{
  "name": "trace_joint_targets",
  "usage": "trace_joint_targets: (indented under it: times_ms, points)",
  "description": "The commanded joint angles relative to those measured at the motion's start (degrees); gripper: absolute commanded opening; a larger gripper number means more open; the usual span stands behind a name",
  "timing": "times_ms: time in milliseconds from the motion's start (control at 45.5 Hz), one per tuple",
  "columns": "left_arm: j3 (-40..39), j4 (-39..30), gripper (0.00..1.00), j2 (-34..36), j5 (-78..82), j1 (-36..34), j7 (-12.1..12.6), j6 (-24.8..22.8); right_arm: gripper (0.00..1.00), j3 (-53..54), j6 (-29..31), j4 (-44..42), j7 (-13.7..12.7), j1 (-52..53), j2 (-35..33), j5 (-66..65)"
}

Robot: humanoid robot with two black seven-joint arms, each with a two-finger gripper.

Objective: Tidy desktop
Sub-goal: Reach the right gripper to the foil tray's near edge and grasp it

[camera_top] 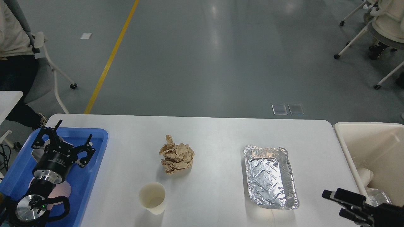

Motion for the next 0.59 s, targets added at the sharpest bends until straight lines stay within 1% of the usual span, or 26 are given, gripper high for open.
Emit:
trace_joint_targets:
  times_ms: [0,132,220,395,505,571]
  points:
    - [0.17,-0.08,0.97,-0.06,0.00,-0.08,0.01,0.38,1.00,-1.74,-4.95,0.01,-2.49,-0.03,4.86,1.40]
    - [2.63,0.01,0.97,0.12,0.00,-0.17,-0.08,0.65,1.00,-1.66,-5.92,0.01,-2.84,0.41,7.58,5.79]
    - [2.81,0.01,0.97,0.12,0.00,-0.09,-0.08,0.82,1.00,-1.66,-7.32,-0.17,-2.93,0.76,8.73,7.47]
    - [2.81,0.01,0.97,0.12,0.00,-0.08,-0.08,0.82,1.00,-1.92,-11.72,-1.13,-4.86,0.67,13.20,10.36]
    - [2.81,0.01,0.97,0.12,0.00,-0.17,-0.08,1.17,1.00,-2.10,-12.86,-1.66,-5.39,0.85,15.84,12.12]
    - [2.81,-0.08,0.97,0.20,0.00,-0.17,-0.08,1.17,1.00,-2.18,-14.53,-2.01,-5.56,0.94,16.81,12.48]
